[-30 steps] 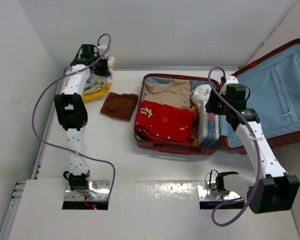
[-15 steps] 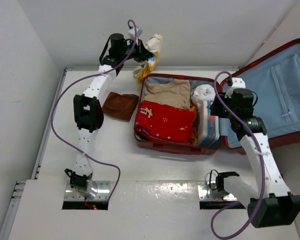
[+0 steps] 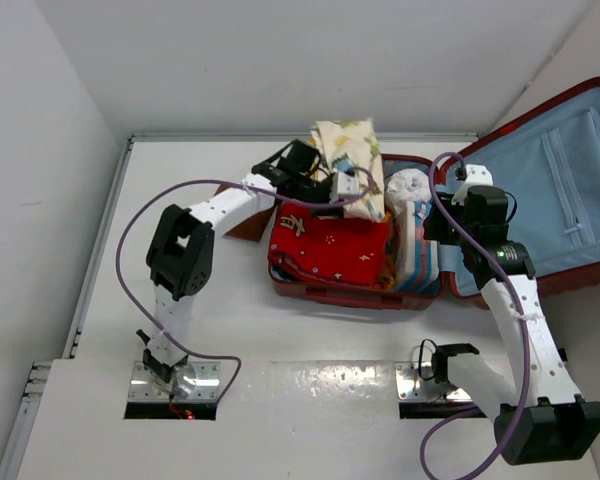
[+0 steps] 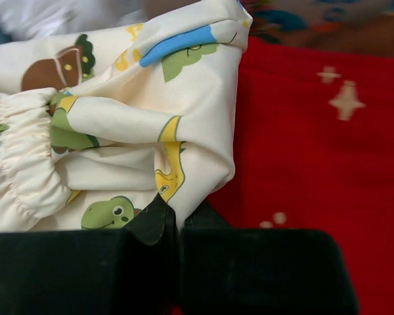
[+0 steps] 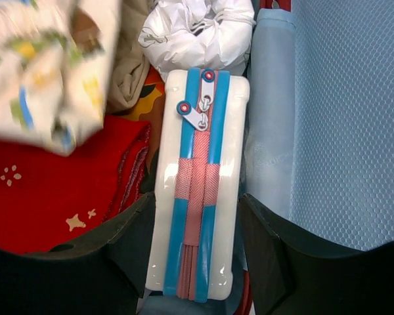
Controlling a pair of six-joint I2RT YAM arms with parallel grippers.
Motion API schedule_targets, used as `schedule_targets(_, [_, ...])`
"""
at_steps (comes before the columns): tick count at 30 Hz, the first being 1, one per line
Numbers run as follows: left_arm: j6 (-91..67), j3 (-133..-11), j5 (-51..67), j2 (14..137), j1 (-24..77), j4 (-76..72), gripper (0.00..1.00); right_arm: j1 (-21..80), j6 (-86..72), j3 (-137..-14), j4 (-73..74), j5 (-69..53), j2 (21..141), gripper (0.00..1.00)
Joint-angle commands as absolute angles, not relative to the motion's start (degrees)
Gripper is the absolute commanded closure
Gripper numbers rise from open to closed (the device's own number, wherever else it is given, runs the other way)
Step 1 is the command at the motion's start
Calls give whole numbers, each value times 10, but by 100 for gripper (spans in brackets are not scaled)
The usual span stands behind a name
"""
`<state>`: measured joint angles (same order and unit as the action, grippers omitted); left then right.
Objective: Pack the luggage
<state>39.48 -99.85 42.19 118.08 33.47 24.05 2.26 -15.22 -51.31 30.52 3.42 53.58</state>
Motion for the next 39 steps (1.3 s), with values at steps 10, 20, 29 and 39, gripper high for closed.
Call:
schedule_targets(10, [560, -940, 419, 1064, 350, 334, 100, 16, -149, -499, 298, 19, 519, 46])
schedule_targets(20, [577, -889, 418, 1004, 362, 467, 100, 18, -166, -493, 287, 5, 526, 46])
schedule_targets(29, [293, -889, 411, 1025, 431, 361, 100, 18, -180, -497, 266, -15, 552, 46])
schedule_targets(39, [304, -837, 395, 1010, 437, 338, 23, 19, -176, -522, 237, -67, 586, 46])
